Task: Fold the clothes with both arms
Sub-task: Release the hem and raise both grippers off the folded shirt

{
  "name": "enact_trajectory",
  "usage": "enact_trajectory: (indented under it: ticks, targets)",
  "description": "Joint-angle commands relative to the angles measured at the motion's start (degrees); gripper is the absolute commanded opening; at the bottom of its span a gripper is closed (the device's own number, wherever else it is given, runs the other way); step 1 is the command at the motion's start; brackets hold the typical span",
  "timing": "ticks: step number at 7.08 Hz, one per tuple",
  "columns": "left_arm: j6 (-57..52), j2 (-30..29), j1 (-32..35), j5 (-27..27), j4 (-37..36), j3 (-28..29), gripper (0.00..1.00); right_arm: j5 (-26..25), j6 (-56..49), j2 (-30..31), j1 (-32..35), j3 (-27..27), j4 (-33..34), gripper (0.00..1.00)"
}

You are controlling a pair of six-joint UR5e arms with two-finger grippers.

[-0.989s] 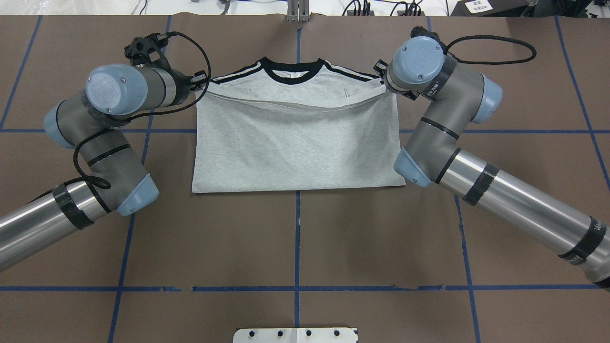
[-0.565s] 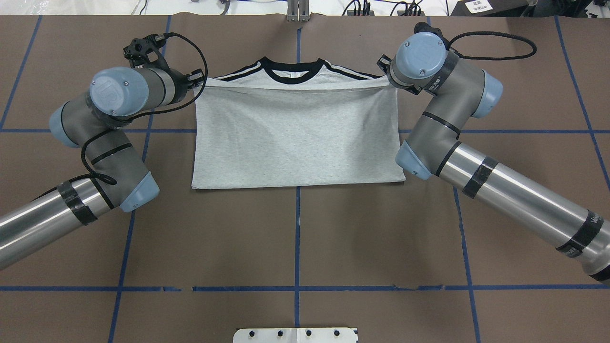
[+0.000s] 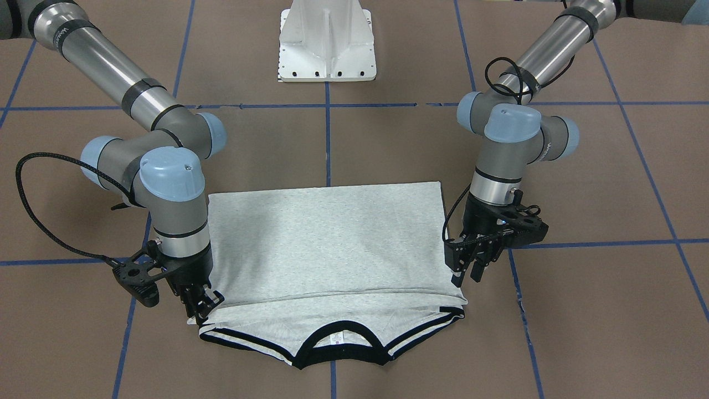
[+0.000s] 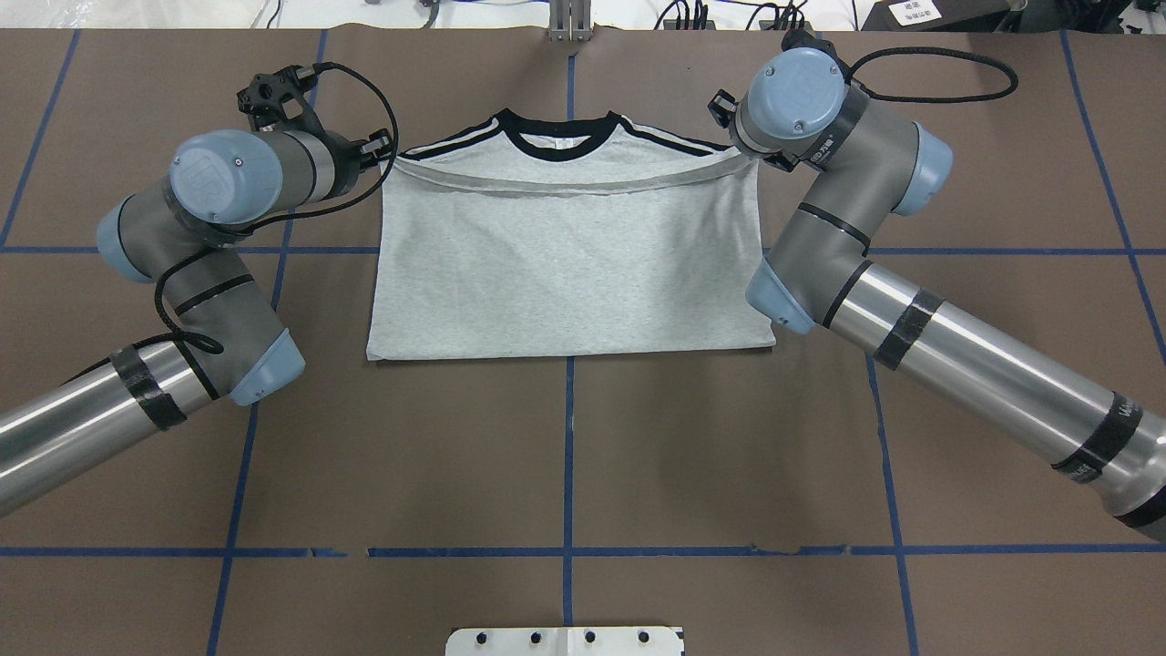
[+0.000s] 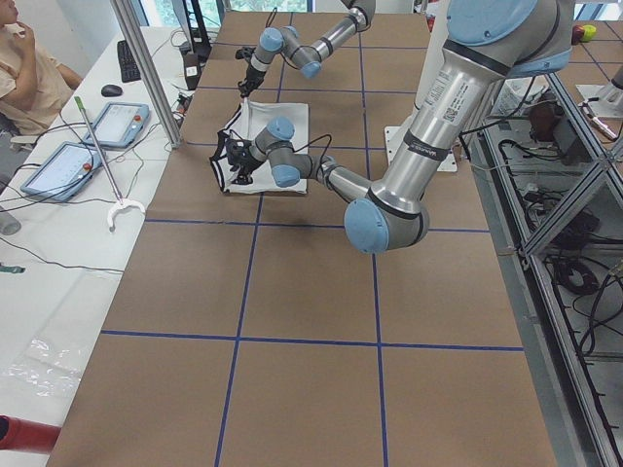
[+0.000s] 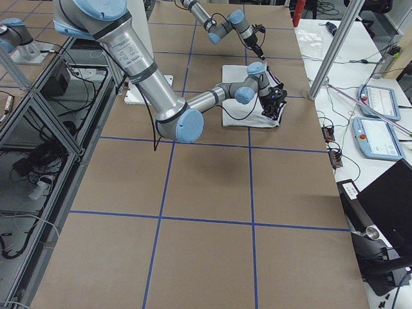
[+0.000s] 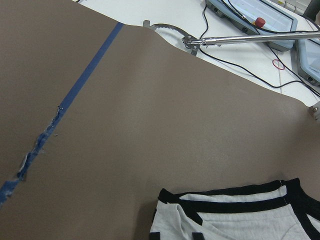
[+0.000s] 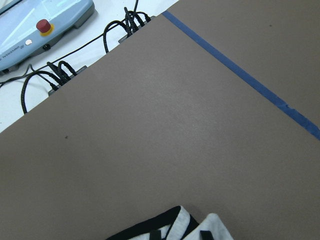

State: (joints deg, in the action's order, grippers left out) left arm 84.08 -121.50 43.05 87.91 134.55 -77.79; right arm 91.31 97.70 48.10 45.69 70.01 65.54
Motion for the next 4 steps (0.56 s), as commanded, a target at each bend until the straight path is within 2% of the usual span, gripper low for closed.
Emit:
enact_trajectory:
  ticks: [1, 2, 3, 4]
  targets:
    - [0.4, -0.1, 0.2, 0.2, 1.5, -0.5, 0.54, 1.5, 1.3, 1.7, 1.1, 5.2, -0.8, 0.39]
    - [0.5, 0.0, 0.2, 0.4, 1.5, -0.7, 0.54, 3.1, 2.7, 9.9, -1.7, 15.2, -0.9, 0.51]
    - [0.5, 0.0, 0.4, 0.5, 1.5, -0.8, 0.54, 3.7, 6.2, 17.6, -4.3, 26.1, -0.3, 0.53]
    - [0.6, 0.4, 0.4, 0.5, 2.4, -0.8, 0.54, 4.9, 10.6, 23.7, -7.4, 32.1, -0.3, 0.59]
